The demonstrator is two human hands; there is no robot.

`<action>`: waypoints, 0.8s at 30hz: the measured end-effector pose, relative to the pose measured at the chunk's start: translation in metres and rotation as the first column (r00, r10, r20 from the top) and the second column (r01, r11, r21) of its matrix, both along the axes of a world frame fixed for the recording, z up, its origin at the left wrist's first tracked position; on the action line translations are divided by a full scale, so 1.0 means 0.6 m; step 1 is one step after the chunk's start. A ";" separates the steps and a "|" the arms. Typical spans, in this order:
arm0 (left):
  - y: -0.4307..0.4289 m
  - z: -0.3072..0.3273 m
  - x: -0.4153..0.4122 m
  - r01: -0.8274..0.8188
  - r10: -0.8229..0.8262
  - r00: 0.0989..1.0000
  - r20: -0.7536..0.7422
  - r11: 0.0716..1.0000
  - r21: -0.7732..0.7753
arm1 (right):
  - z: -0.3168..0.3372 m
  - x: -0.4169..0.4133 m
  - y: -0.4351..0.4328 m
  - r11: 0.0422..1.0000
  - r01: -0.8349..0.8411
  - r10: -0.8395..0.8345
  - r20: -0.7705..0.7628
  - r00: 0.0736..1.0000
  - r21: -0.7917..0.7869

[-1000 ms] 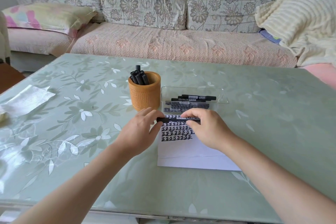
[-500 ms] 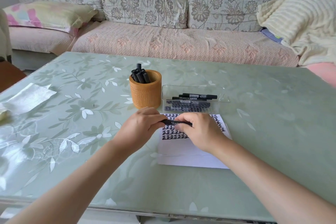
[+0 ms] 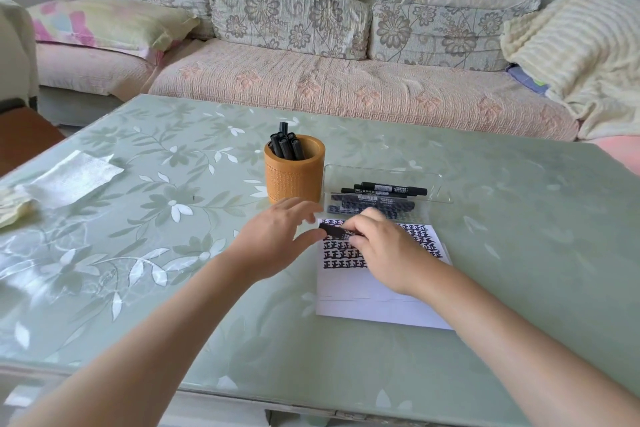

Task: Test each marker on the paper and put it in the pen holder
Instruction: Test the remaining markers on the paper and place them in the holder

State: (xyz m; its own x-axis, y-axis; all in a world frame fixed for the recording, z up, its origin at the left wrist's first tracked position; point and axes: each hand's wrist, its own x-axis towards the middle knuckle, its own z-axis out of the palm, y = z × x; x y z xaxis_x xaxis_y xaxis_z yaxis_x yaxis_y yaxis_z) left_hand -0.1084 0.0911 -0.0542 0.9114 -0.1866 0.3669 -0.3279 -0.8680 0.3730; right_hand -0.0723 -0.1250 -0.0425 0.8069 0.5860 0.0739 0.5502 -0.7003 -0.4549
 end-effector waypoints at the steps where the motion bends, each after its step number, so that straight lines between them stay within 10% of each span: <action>1: 0.002 -0.003 0.001 -0.005 0.005 1.000 -0.019 1.000 0.015 | 0.001 0.004 -0.003 0.999 0.021 -0.021 -0.005 1.000 0.025; 15: -0.001 -0.024 -0.007 0.098 -0.061 0.977 -0.203 0.979 0.176 | 0.155 0.110 0.108 0.834 0.127 -0.255 0.170 0.952 0.538; 24: 0.002 -0.023 -0.013 0.128 -0.073 0.970 -0.233 0.966 0.226 | 0.164 0.156 0.180 0.837 0.193 -0.293 0.122 0.948 0.511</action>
